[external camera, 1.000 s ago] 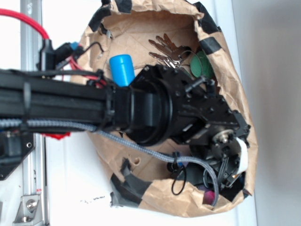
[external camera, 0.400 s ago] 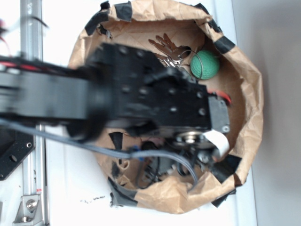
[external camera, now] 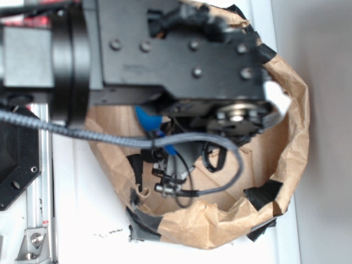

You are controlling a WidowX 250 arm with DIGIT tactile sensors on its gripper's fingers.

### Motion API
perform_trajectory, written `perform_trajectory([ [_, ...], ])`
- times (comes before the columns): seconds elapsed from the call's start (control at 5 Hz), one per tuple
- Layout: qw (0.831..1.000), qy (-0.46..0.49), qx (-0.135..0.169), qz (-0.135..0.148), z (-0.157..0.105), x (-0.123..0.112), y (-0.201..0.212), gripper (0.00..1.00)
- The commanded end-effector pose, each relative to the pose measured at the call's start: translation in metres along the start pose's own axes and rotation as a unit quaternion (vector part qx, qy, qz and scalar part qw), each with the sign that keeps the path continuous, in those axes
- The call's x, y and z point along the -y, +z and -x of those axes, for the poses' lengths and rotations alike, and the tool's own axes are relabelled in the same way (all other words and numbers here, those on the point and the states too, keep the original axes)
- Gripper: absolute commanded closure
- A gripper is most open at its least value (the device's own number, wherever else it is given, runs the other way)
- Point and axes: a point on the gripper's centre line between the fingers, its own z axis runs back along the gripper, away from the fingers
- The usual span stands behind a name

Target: Grab the black box.

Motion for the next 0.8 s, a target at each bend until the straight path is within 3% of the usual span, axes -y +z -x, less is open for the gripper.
perform_trajectory([
  [0.0, 0.994, 0.017, 0.11, -0.019, 0.022, -0.009, 0.062, 1.0],
  [0.2, 0.988, 0.059, 0.137, -0.051, 0.035, -0.016, 0.079, 1.0],
  [0.6, 0.982, 0.149, 0.107, -0.039, 0.031, -0.027, 0.077, 1.0],
])
